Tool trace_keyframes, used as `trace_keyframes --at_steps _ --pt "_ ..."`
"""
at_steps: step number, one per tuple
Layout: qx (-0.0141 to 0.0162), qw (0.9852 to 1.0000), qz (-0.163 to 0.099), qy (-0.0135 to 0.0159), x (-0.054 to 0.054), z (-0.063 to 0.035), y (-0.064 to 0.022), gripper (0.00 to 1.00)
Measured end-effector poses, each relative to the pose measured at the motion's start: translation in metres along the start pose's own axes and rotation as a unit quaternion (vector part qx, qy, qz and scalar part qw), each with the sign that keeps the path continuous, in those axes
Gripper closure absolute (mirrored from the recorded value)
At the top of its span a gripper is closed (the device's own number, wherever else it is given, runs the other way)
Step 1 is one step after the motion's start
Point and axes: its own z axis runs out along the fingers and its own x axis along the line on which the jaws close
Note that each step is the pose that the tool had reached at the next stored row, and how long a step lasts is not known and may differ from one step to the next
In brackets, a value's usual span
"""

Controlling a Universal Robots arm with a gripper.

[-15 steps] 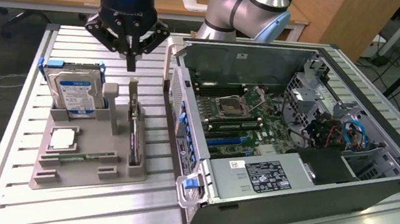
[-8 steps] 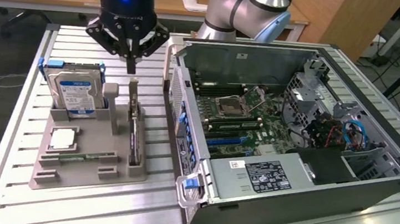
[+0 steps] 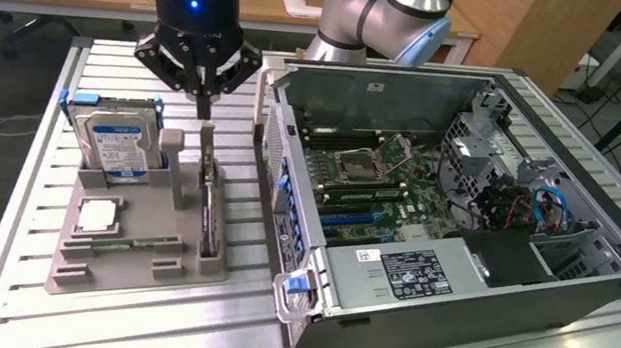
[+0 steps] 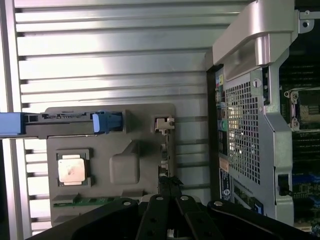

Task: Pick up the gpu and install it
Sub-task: 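Pick up the gpu and move the gpu toward the slot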

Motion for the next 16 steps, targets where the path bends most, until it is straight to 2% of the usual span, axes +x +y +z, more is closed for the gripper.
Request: trace_keyframes --at_steps 16 --pt "0.0 1.0 0.0 0.0 0.0 0.0116 -0.0005 0.89"
